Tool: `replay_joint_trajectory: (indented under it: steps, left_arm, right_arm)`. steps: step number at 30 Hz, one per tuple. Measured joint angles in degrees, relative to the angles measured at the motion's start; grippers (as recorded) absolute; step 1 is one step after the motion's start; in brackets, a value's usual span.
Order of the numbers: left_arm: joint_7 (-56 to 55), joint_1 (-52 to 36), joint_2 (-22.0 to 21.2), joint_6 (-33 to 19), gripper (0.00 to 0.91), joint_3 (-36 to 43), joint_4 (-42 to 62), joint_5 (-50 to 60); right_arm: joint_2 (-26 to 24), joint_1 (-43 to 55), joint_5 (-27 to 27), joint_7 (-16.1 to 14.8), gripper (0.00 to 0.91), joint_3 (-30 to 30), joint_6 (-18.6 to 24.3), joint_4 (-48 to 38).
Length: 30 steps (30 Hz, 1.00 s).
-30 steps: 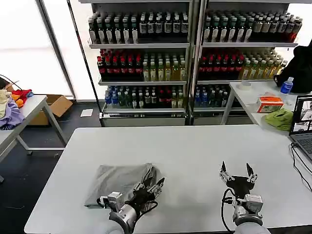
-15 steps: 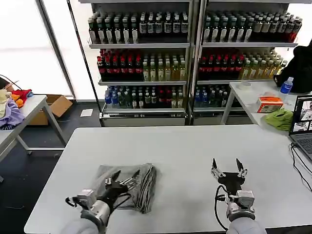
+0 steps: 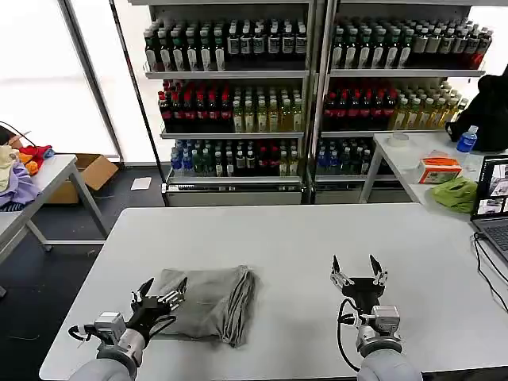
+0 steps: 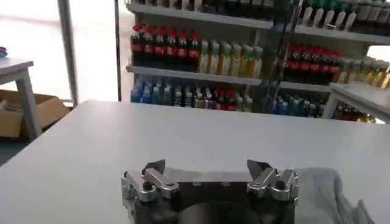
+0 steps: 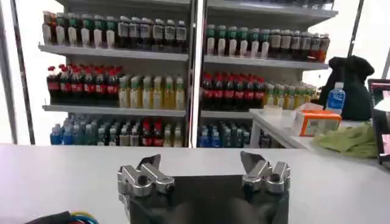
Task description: Fold and organize the clothes.
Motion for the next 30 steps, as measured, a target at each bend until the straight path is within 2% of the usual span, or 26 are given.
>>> replay_joint_trajectory:
  steps: [26,28,29,30]
  left_arm:
    - [3.6,-1.5,0.3,-1.8,0.907,-0.8,9.6,2.7]
    - [3.9,-1.4,0.4,-1.8,0.746,-0.9,9.9,2.5]
    - [4.0,-1.3,0.4,-1.8,0.544,-1.0,10.0,2.5]
    - [4.2,-1.3,0.4,-1.8,0.413,-1.1,10.2,2.4]
  right_arm:
    - [0.0,-1.2,0.5,0.7,0.907,1.2,-1.1,1.1]
    - [0.0,-1.2,0.5,0.7,0.907,1.2,-1.0,1.1]
    - [0.0,-1.2,0.5,0.8,0.907,1.2,-1.0,1.1]
    - [-0.1,-1.2,0.5,0.8,0.907,1.2,-1.0,1.1]
